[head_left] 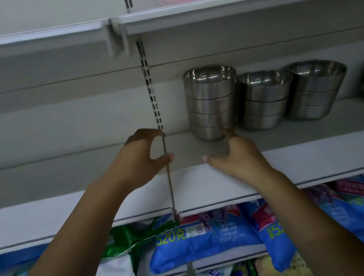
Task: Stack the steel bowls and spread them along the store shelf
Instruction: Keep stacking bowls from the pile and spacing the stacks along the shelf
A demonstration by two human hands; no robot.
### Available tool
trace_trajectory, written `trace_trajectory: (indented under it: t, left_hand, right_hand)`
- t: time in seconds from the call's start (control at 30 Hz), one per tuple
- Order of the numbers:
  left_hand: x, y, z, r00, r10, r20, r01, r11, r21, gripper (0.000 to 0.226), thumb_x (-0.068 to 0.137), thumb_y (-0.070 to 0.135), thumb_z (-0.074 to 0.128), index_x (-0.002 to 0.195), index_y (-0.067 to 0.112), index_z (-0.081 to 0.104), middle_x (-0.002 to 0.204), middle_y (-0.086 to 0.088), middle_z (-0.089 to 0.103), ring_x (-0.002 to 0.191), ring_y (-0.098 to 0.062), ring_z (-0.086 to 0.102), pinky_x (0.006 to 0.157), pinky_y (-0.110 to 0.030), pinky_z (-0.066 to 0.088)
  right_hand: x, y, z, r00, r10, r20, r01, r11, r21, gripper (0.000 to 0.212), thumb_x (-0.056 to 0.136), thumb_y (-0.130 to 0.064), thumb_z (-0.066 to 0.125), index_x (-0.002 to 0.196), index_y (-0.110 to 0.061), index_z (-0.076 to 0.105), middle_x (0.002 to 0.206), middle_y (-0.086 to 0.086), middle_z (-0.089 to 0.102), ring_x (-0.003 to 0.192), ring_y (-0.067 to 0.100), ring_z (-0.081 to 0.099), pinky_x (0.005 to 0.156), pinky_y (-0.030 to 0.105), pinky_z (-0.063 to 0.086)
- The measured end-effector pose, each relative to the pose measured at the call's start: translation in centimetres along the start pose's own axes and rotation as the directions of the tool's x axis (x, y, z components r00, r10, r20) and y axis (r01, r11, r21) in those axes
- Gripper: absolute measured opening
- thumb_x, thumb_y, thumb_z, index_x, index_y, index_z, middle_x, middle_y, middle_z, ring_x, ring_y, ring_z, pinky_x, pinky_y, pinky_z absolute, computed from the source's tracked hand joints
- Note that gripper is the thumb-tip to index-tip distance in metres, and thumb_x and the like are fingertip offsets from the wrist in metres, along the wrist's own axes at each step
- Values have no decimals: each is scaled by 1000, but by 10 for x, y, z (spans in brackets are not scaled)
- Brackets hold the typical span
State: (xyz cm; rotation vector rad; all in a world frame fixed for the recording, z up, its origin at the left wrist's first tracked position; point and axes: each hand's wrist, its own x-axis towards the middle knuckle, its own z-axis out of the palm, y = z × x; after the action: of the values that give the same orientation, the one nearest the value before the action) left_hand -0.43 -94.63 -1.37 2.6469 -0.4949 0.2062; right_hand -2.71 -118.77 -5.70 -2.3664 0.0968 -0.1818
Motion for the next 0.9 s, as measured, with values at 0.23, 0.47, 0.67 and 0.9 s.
trace_trajectory:
  t: [0.23, 0.47, 0.67, 0.9]
  left_hand:
    - [-100, -82, -52, 996, -82, -42, 82, 997, 4, 74, 87, 51, 71, 149, 20, 44, 152, -1, 45, 138, -22, 46, 108, -28, 35]
    - [-202, -179, -121, 947, -267, -178, 256, 963, -79, 76, 85, 54, 71, 149, 23, 44, 152, 1, 47, 139, -18, 45, 105, -25, 34]
    - [-272, -249, -169, 846, -430, -315, 394, 902, -176, 72, 82, 44, 78, 143, 15, 53, 146, -4, 54, 138, -21, 48, 113, -32, 35]
    - [-327, -318, -198, 735, -541, -409, 492, 840, -228, 66, 84, 36, 79, 141, 15, 54, 145, -5, 53, 134, -23, 50, 101, -28, 40]
  right_hand:
    - [-51, -83, 61, 997, -76, 18, 77, 994, -75, 86, 86, -55, 72, 157, -20, 36, 160, 3, 41, 145, 23, 40, 115, 38, 39]
    - [-92, -195, 146, 977, -199, 74, 199, 980, 11, 81, 89, -52, 71, 157, -23, 37, 162, -2, 39, 147, 19, 37, 119, 33, 34]
    - [-117, -272, 218, 923, -324, 206, 322, 946, 41, 79, 92, -52, 68, 157, -23, 36, 163, -3, 36, 148, 18, 35, 117, 31, 31]
    - [-123, -341, 303, 829, -443, 342, 445, 892, 75, 72, 91, -48, 70, 153, -23, 43, 159, -3, 43, 146, 18, 39, 117, 29, 31]
